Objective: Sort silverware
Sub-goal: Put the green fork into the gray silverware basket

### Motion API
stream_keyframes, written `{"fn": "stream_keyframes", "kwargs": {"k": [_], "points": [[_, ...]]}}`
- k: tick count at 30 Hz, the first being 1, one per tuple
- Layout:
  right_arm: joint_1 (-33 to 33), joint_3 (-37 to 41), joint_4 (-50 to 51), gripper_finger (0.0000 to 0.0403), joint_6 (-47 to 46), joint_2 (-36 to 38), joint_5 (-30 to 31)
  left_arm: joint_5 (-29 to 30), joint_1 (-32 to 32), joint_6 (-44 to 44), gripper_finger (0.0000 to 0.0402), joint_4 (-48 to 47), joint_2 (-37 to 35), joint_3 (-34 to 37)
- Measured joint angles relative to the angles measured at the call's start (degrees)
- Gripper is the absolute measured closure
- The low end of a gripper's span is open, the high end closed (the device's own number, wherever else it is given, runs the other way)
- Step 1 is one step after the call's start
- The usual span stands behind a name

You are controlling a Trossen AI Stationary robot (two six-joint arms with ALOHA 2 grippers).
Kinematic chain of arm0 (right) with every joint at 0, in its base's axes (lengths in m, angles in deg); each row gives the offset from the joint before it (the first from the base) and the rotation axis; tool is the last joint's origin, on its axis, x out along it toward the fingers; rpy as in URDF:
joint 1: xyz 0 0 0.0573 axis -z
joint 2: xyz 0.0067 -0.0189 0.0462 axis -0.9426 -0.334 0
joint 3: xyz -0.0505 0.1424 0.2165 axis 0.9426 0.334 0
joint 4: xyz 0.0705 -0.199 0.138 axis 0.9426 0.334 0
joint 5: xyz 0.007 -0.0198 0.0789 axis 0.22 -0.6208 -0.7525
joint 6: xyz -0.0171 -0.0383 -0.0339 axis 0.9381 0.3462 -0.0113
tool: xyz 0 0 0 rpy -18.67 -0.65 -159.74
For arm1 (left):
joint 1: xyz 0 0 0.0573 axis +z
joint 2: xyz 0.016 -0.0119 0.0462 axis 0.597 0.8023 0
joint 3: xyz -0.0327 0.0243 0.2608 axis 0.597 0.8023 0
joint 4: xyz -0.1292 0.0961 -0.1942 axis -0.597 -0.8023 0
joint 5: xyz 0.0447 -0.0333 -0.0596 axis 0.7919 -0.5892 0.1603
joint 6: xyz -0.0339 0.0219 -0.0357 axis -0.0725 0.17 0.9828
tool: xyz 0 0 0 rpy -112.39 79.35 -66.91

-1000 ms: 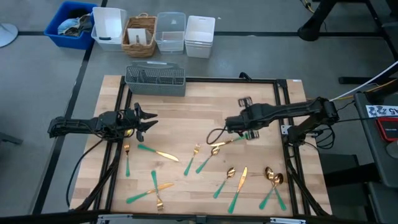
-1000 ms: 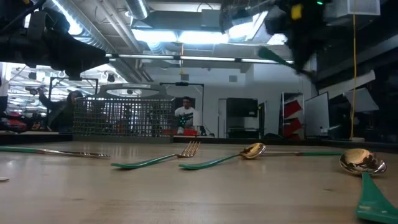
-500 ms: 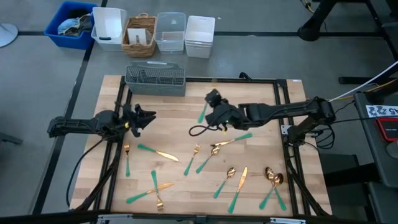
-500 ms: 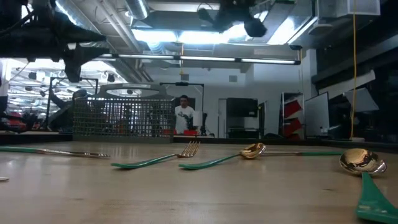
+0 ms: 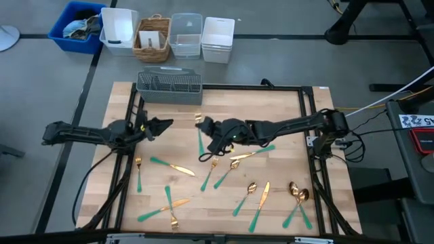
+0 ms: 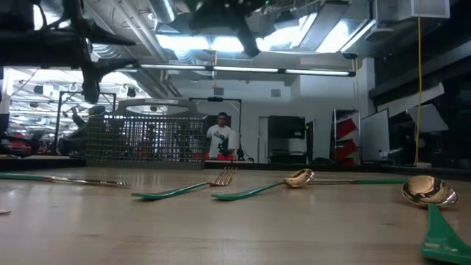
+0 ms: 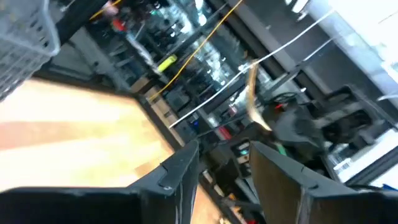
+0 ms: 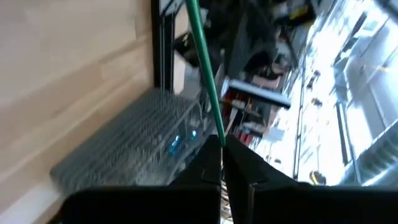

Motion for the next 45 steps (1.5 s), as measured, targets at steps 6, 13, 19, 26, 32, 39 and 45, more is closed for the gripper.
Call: {"fn": "stream_keyframes", "kwargs": {"k": [6,13,19,26,32,39,45], "points": [[0.0,0.0,-6.9,0.0397,0.2,-4.3,-5.8,1.3,0.0,1.0,0.0267,3.9,7.9,0.0],[0.0,0.0,-7.6,0.0396,-0.8,-6.6,-9.5,1.3,0.0,-4.6,0.0267,14.9,13.6,0.0],[0.0,0.0,-12.2,0.0396,-1.6,-7.6,-13.3,1.3,0.0,-3.5,0.0267,16.7,17.2,0.0],[0.0,0.0,-13.8,0.0396,-2.1,-8.9,-14.4,1.4,-0.6,-4.6,0.0267,23.0,21.1,-0.1],[0.0,0.0,-14.2,0.0395,-2.3,-9.0,-13.5,1.4,-1.9,-4.1,0.0267,25.2,24.0,-0.1],[-0.1,0.0,-15.8,0.0395,-2.3,-9.0,-4.7,1.3,-2.9,-3.4,0.0267,25.2,24.7,-0.1],[0.0,0.0,-15.0,0.0395,-4.1,-9.0,-8.6,1.3,-2.9,-3.4,0.0267,26.0,24.7,-0.1]]}}
